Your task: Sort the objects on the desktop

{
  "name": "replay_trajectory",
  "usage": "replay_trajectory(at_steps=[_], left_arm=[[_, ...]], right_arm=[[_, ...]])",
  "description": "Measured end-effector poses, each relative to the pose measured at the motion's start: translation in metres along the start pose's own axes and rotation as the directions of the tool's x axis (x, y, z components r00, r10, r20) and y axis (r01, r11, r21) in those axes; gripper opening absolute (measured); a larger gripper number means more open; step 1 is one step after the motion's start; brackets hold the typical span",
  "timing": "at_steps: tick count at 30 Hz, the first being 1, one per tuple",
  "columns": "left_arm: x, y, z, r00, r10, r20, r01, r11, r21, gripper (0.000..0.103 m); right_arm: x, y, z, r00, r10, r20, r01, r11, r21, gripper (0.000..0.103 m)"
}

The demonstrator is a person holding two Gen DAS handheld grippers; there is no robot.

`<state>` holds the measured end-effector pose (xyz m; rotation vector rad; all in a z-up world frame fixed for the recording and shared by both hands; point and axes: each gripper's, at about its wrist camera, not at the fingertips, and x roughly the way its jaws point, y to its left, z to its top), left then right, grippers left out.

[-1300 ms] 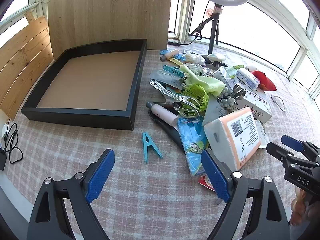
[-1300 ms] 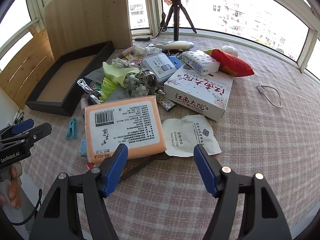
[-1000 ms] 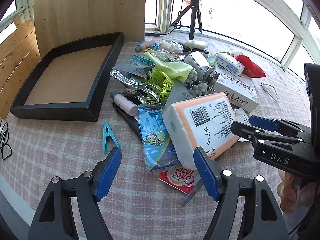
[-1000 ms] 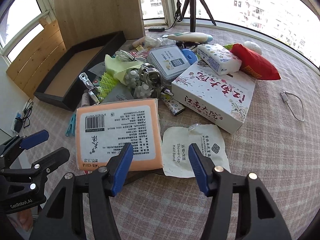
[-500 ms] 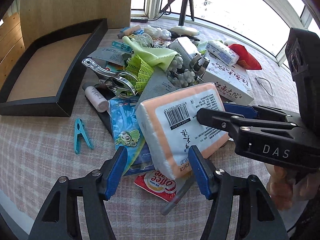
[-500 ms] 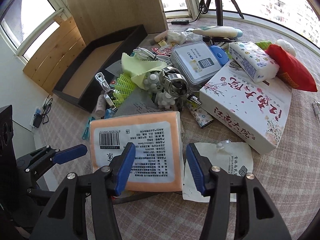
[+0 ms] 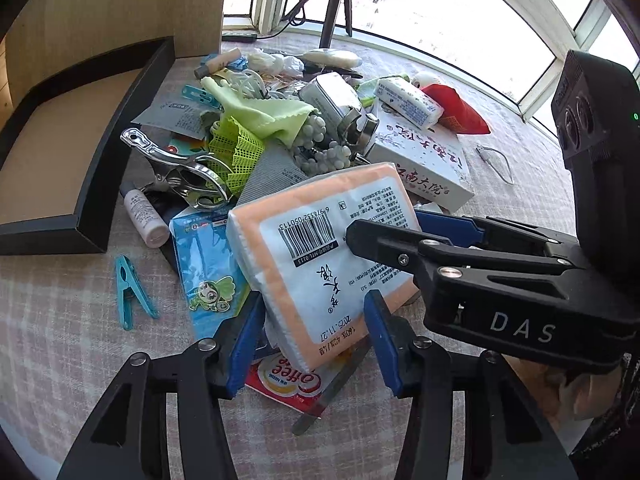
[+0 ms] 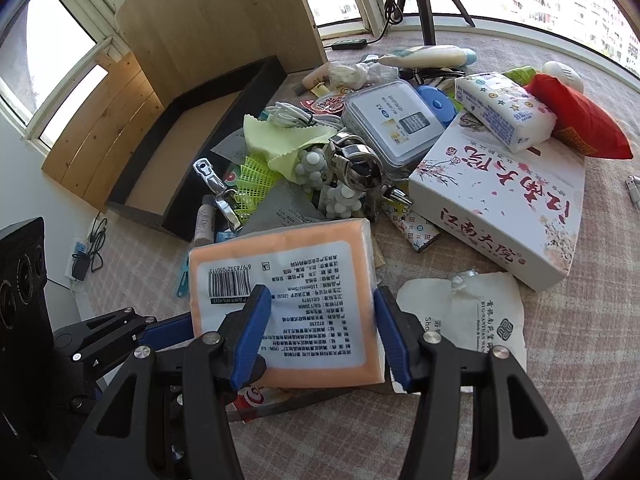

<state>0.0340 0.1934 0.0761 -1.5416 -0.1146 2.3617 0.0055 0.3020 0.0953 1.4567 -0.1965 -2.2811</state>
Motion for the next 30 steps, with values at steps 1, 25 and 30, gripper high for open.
replay_trajectory(at_steps=[1, 25, 30], left_arm=[[-0.004, 0.001, 0.001, 1.000, -0.002, 0.007, 0.002, 1.000, 0.006, 0.048], [-0.111, 0.171, 0.064, 0.966, 0.137, 0.219, -0.133, 0.990, -0.033, 0.049], [-0.120, 0.212, 0.077, 0.958, 0.172, 0.231, -0.161, 0.985, -0.066, 0.050]], right_arm=[[-0.004, 0.004, 0.001, 1.000, -0.008, 0.009, 0.008, 1.000, -0.008, 0.053], [0.020, 0.191, 0.104, 0.991, 0.042, 0.129, -0.022, 0.989, -0.149, 0.053], [0.038, 0.232, 0.123, 0.989, 0.071, 0.126, -0.047, 0.981, -0.190, 0.053]])
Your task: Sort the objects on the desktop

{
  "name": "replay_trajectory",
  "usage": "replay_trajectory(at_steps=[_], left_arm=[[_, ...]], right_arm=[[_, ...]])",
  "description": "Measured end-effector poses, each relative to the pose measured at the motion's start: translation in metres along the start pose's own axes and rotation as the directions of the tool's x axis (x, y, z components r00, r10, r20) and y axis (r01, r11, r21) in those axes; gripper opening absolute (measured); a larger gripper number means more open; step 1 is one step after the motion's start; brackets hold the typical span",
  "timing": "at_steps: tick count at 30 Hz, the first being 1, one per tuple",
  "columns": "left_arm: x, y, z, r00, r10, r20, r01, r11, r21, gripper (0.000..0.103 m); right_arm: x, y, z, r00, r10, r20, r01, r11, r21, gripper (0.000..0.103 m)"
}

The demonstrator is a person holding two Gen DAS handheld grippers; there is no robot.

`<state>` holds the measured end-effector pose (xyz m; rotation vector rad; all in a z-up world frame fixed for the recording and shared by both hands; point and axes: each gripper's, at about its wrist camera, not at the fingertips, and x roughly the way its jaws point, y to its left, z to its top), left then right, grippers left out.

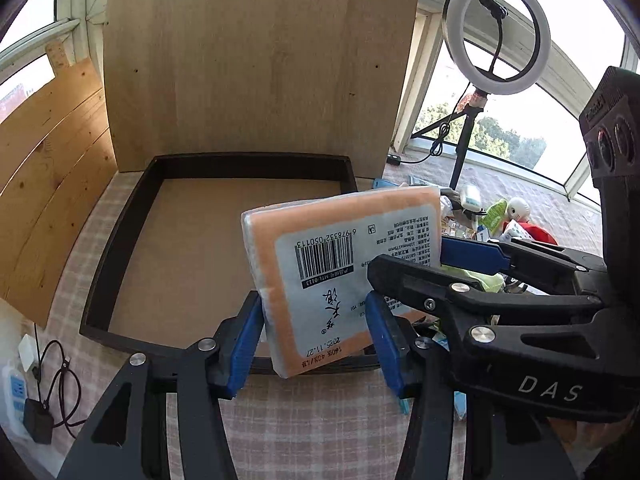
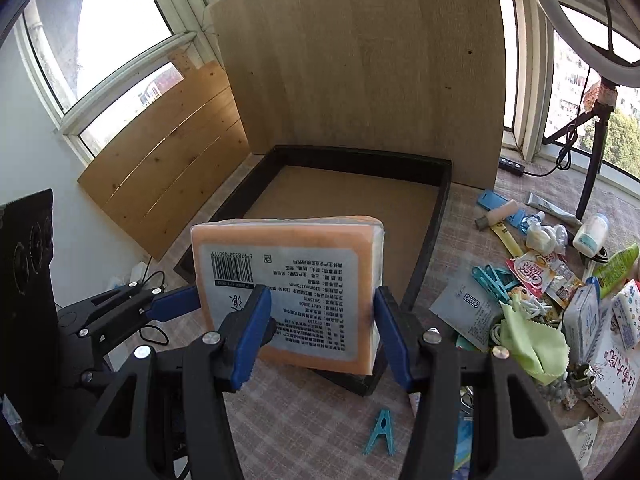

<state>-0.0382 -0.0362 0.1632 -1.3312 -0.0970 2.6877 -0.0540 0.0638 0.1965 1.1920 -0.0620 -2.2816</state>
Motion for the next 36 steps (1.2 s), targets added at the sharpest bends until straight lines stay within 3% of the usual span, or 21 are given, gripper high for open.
replay_trajectory(at_steps=[6, 9, 18, 27, 31, 36], left_arm=[[0.010, 0.034, 0.014, 1.000, 0.029, 0.011, -0.029, 0.999, -0.025, 0.050], [0.019, 0.049, 0.018, 0.995, 0.098, 0.023, -0.097, 0.994, -0.050, 0.048], [0.031, 0.059, 0.015, 0.995, 0.097, 0.001, -0.096, 0.990, -0.100, 0.048], [0.033, 0.019, 0.007, 0.999, 0.038, -0.019, -0.039, 0.997, -0.066, 0.048], [0.033, -0.014, 0.001, 0.999, -0.016, -0.031, 0.016, 1.000, -0.015, 0.048], [0.038, -0.065, -0.008, 0.995, -0.084, -0.061, 0.089, 0.993, 0.076, 0.048]], right_arm=[[0.027, 0.023, 0.021, 1.000, 0.015, -0.009, -0.015, 1.000, -0.019, 0.053], [0.035, 0.026, 0.030, 1.000, 0.004, -0.004, -0.004, 0.999, -0.032, 0.053], [0.022, -0.010, 0.030, 0.996, -0.080, 0.029, 0.081, 0.996, -0.024, 0.053], [-0.021, -0.087, -0.002, 0.986, -0.166, 0.018, 0.165, 0.985, 0.051, 0.052], [-0.043, -0.121, -0.023, 0.980, -0.196, -0.016, 0.197, 0.977, 0.084, 0.052], [-0.063, -0.150, -0.043, 0.968, -0.247, -0.053, 0.251, 0.964, 0.084, 0.044]])
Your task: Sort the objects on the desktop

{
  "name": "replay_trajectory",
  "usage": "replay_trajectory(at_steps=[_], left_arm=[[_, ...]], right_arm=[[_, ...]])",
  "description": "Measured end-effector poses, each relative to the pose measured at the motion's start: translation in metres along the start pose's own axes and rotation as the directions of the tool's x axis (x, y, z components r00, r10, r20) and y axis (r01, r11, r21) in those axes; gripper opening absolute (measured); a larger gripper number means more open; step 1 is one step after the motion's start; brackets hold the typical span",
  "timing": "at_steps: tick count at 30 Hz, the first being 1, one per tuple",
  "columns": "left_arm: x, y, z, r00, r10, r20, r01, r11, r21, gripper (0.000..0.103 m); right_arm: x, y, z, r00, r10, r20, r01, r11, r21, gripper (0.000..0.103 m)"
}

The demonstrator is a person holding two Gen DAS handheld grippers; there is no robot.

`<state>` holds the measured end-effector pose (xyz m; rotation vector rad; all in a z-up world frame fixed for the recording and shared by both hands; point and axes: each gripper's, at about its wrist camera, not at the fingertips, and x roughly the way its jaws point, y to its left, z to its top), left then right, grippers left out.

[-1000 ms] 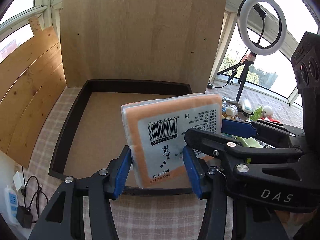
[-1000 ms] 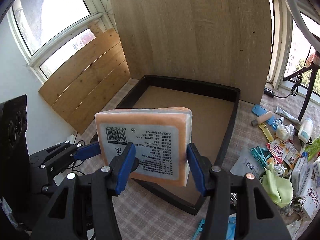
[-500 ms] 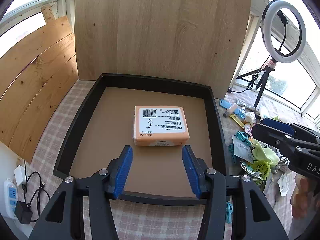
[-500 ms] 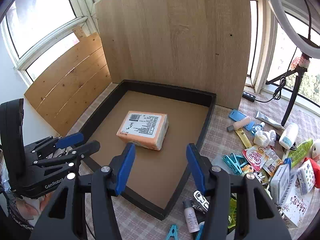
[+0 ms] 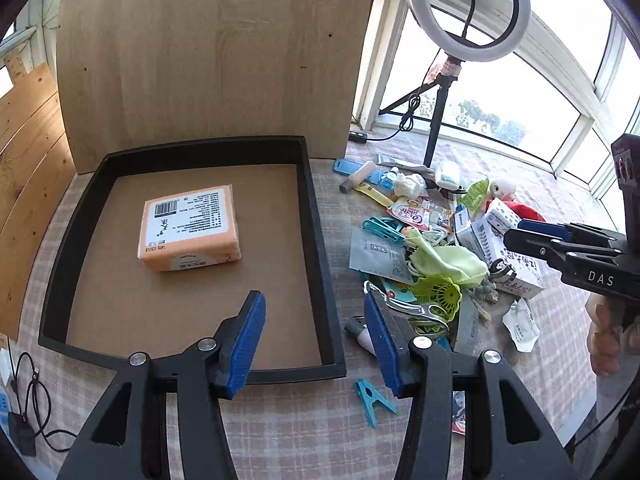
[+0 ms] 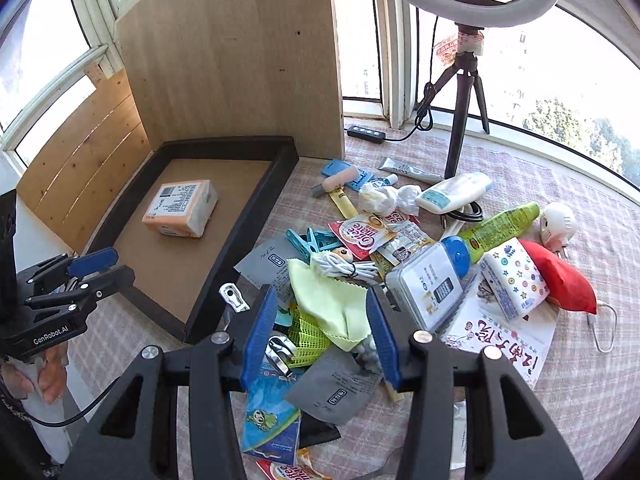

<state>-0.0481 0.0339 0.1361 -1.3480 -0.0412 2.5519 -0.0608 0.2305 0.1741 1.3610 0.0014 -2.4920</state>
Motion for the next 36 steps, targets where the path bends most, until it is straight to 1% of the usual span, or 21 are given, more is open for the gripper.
replay_trajectory(at_steps=[3, 7, 15, 20, 23, 26, 28, 30, 35, 36], left_arm=[[0.008, -0.028, -0.004, 0.999, -0.035, -0.025, 0.036, 0.998, 0.050, 0.048], [0.018, -0.053, -0.010, 0.996, -0.064, -0.064, 0.070, 0.993, 0.093, 0.048], [0.035, -0.085, -0.030, 0.985, -0.096, -0.145, 0.119, 0.980, 0.160, 0.048], [0.044, -0.094, -0.053, 0.973, -0.088, -0.212, 0.127, 0.976, 0.176, 0.050], [0.052, -0.093, -0.069, 0.963, -0.083, -0.256, 0.124, 0.981, 0.151, 0.050], [0.060, -0.089, -0.081, 0.952, -0.079, -0.295, 0.113, 0.989, 0.097, 0.052], [0.065, -0.086, -0.086, 0.945, -0.087, -0.315, 0.109, 0.993, 0.051, 0.057], [0.068, -0.085, -0.088, 0.940, -0.096, -0.328, 0.105, 0.994, 0.012, 0.064], [0.075, -0.094, -0.086, 0.932, -0.088, -0.351, 0.079, 0.996, -0.040, 0.075], [0.078, -0.095, -0.086, 0.929, -0.085, -0.361, 0.071, 0.996, -0.052, 0.075]], right_arm=[[-0.009, -0.014, -0.012, 1.000, -0.022, 0.002, 0.022, 1.000, 0.005, 0.044], [-0.015, -0.034, -0.033, 0.998, -0.060, -0.003, 0.060, 0.998, 0.024, 0.044], [-0.016, -0.087, -0.095, 0.990, -0.118, -0.074, 0.129, 0.979, 0.158, 0.043], [-0.016, -0.099, -0.127, 0.986, -0.126, -0.113, 0.146, 0.969, 0.198, 0.043], [-0.012, -0.106, -0.143, 0.983, -0.126, -0.137, 0.156, 0.959, 0.238, 0.043], [-0.010, -0.115, -0.155, 0.979, -0.140, -0.150, 0.177, 0.944, 0.278, 0.044], [-0.010, -0.121, -0.160, 0.977, -0.139, -0.159, 0.182, 0.937, 0.297, 0.049], [-0.010, -0.126, -0.161, 0.977, -0.131, -0.169, 0.178, 0.936, 0.303, 0.064], [0.000, -0.124, -0.150, 0.968, -0.150, -0.200, 0.197, 0.951, 0.238, 0.070], [0.004, -0.125, -0.147, 0.968, -0.148, -0.204, 0.194, 0.954, 0.227, 0.071]])
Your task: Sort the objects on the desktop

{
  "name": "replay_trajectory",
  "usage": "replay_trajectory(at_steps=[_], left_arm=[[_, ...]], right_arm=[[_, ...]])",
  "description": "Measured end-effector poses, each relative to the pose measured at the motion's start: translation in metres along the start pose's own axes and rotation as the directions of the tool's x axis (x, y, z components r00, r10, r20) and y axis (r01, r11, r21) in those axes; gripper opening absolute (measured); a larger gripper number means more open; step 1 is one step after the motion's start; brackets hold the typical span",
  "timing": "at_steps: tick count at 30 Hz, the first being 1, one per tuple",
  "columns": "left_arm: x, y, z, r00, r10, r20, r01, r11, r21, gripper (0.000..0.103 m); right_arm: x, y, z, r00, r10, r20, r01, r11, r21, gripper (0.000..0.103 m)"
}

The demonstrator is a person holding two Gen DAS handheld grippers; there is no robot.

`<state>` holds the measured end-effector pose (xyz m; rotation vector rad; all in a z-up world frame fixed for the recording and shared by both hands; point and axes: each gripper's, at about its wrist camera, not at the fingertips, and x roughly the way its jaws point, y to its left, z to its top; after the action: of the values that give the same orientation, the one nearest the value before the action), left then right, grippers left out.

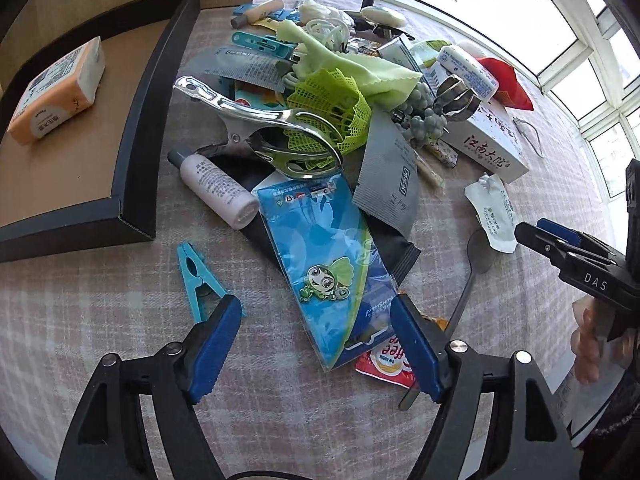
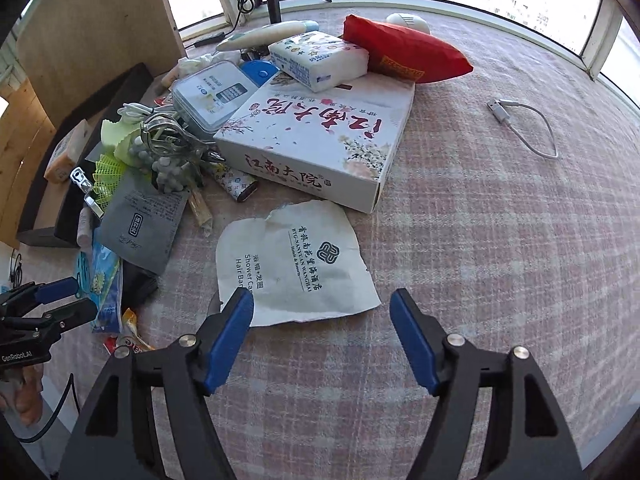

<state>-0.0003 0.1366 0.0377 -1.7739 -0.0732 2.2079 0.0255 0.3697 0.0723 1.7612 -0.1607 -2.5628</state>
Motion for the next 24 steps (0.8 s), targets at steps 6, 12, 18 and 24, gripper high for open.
replay_trajectory(at_steps=[6, 12, 18, 24], left_arm=[[0.017, -0.005, 0.006, 0.998, 0.028, -0.059, -0.032, 0.997, -0.077, 0.075], [0.023, -0.007, 0.008, 0.996, 0.057, -0.070, -0.064, 0.992, -0.106, 0.076], [0.025, -0.017, 0.015, 0.992, 0.103, -0.076, -0.110, 0.989, -0.099, 0.076], [0.018, -0.011, 0.009, 0.993, 0.101, -0.067, -0.107, 0.989, -0.104, 0.059]], right_arm=[[0.023, 0.001, 0.022, 0.997, 0.040, -0.069, -0.041, 0.999, -0.007, 0.072], [0.039, 0.015, 0.029, 0.993, 0.006, -0.114, -0.016, 0.997, -0.082, 0.073], [0.046, 0.030, 0.032, 0.990, -0.033, -0.138, 0.011, 0.987, -0.158, 0.082], [0.045, 0.033, 0.034, 0.987, -0.041, -0.153, 0.014, 0.985, -0.173, 0.080]])
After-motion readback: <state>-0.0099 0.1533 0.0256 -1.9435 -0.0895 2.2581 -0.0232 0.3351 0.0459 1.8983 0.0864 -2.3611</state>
